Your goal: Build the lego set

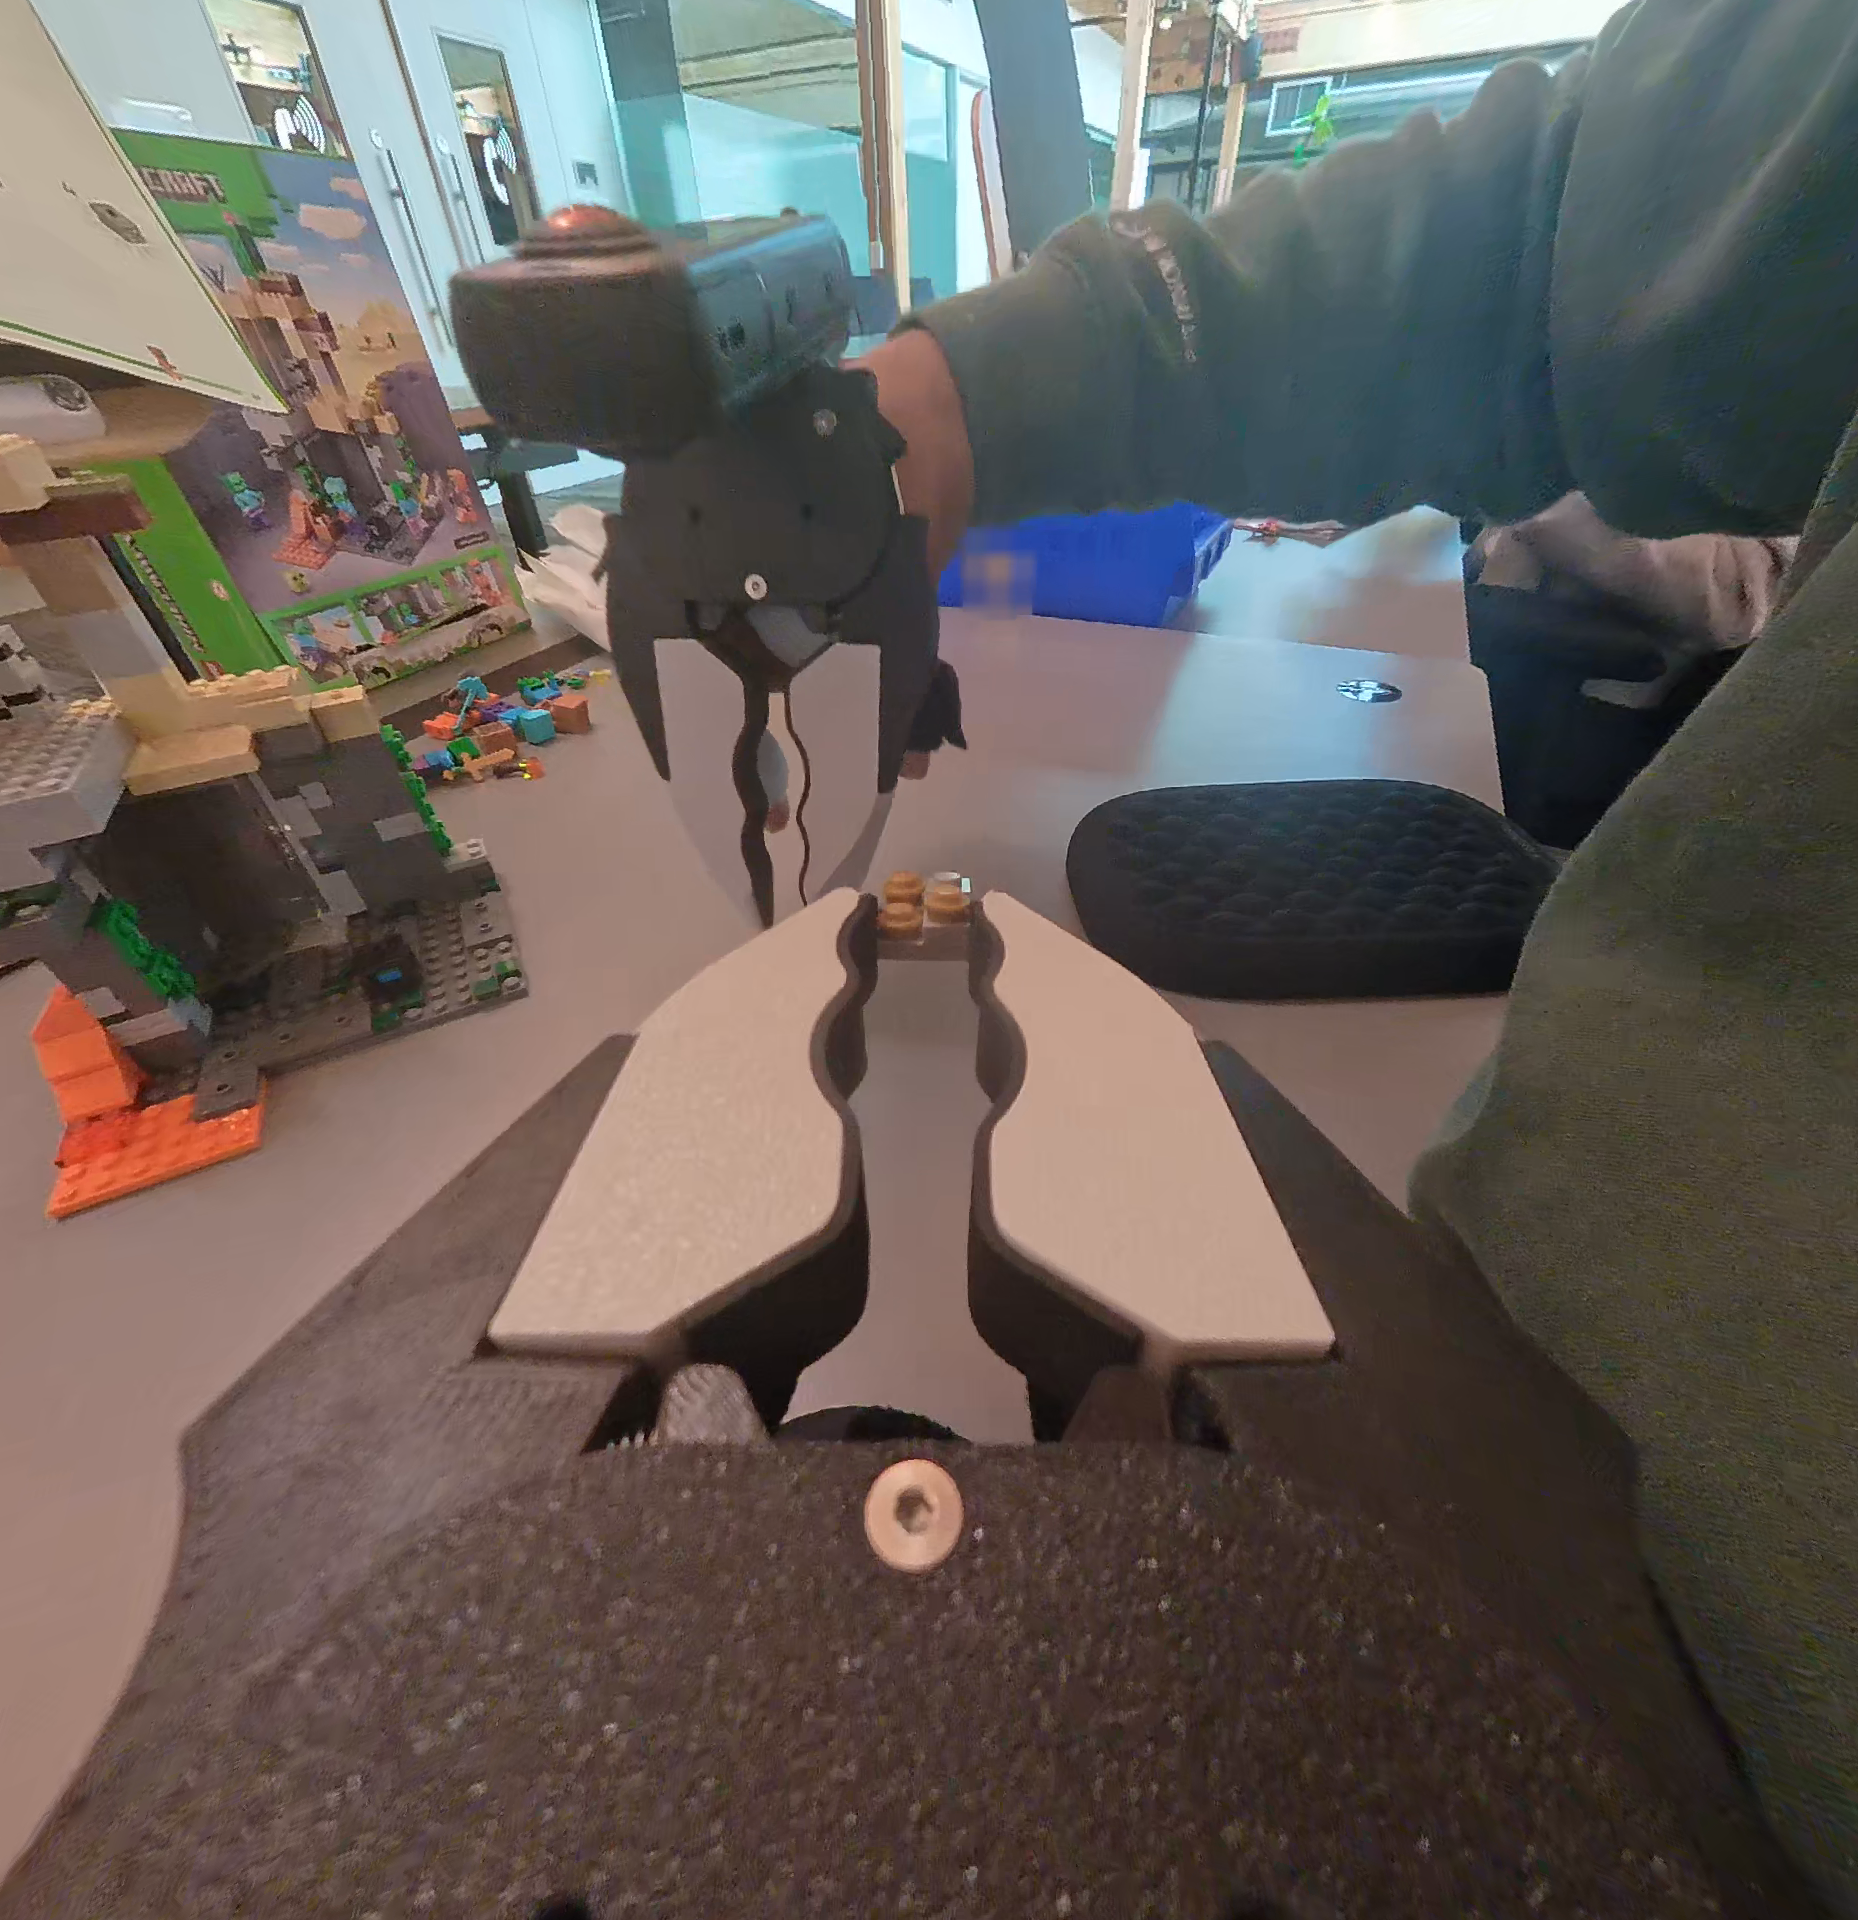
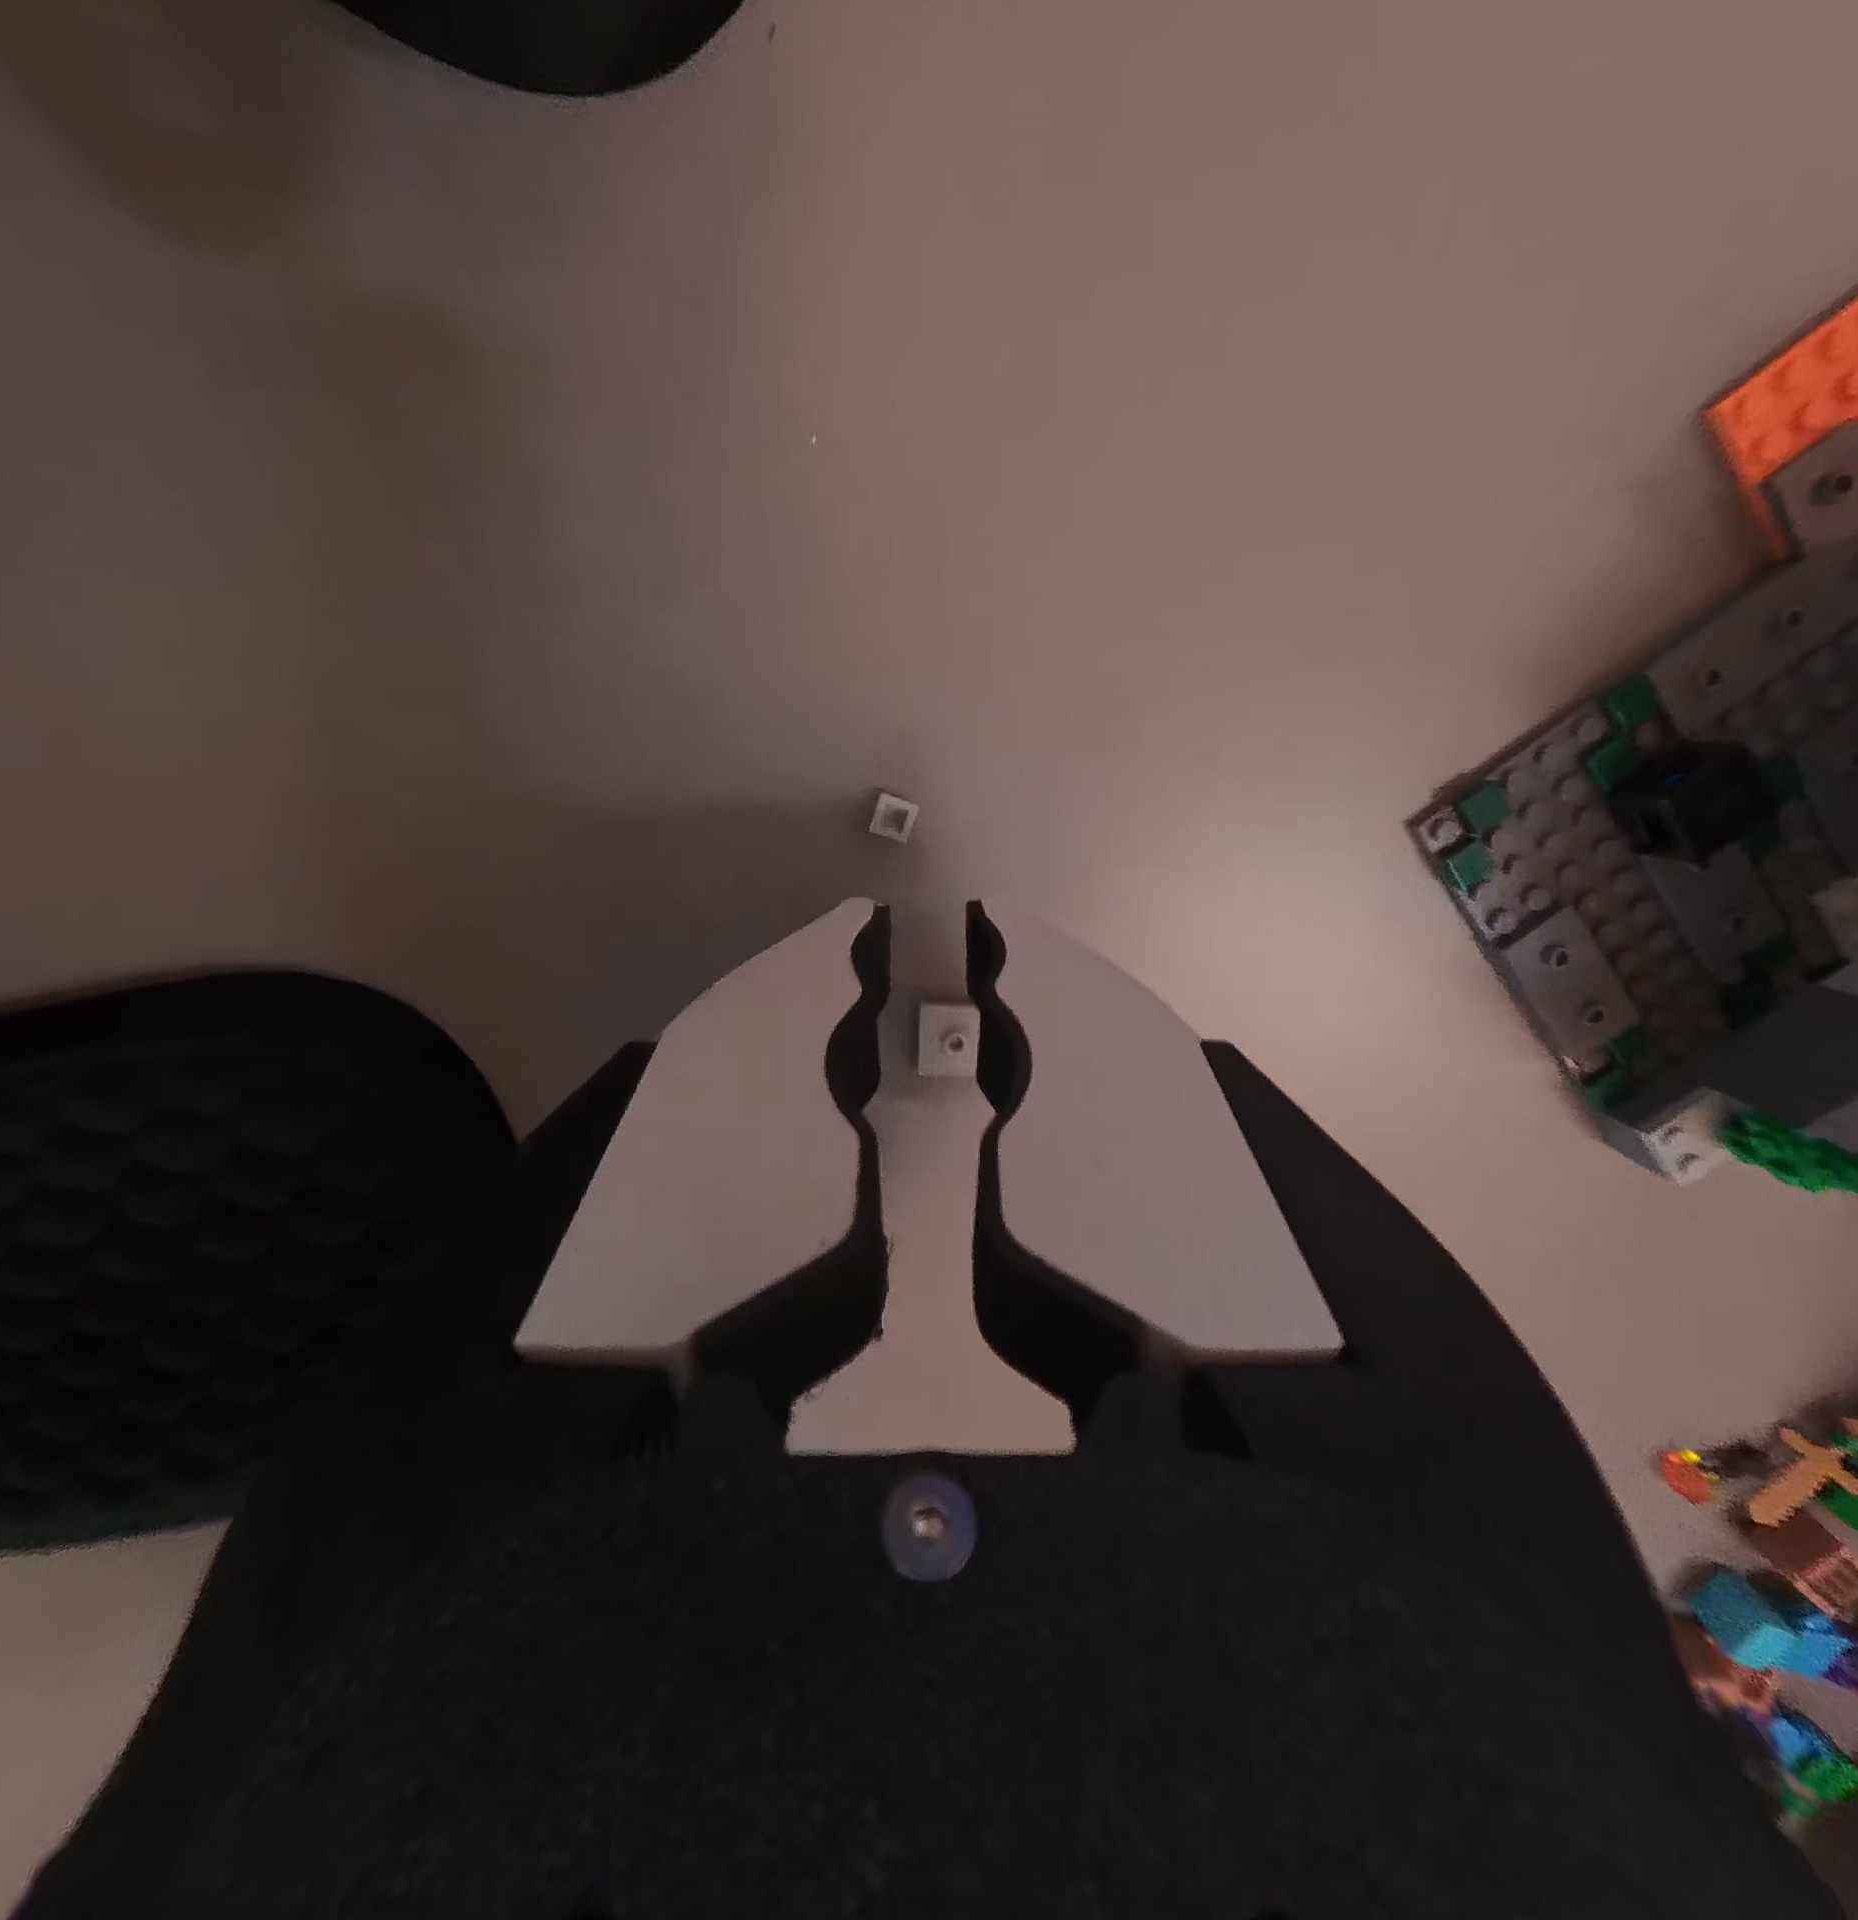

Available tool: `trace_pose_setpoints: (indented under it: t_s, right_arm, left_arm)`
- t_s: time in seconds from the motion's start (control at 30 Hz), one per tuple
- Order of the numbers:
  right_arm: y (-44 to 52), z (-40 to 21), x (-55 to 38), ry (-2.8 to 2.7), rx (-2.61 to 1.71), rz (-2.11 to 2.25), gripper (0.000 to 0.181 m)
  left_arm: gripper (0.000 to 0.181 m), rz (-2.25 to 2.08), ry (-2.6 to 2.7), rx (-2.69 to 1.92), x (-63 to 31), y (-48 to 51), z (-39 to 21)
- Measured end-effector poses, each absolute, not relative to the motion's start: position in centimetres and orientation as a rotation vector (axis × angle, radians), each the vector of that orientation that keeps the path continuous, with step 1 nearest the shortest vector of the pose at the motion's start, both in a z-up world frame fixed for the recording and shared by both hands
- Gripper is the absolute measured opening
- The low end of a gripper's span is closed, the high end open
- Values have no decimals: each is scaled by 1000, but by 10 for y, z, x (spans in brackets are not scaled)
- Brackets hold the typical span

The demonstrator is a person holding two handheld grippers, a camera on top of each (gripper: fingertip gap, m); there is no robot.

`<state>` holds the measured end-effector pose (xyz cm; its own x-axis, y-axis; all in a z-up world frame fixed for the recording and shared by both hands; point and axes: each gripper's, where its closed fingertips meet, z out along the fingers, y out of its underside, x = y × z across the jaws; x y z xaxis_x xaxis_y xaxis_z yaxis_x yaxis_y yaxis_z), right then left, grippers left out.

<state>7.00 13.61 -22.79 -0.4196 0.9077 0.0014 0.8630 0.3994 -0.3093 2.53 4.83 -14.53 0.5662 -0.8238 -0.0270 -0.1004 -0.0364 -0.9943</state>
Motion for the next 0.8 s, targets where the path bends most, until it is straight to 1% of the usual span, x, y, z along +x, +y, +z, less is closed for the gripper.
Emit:
trace_pose_setpoints:
  t_s: [0.03,0.23,0.8]
  right_arm:
    - [133,-231,69,-2467,-1578,414,13]
    - [122,-249,60,-2374,-1486,443,13]
    - [123,-250,58,-2270,-1260,314,5]
  left_arm:
    - [16,-703,822,-1516,25,48,-145]
    - [16,-706,824,-1519,26,48,-146]
    - [16,-712,820,-1519,25,48,-146]
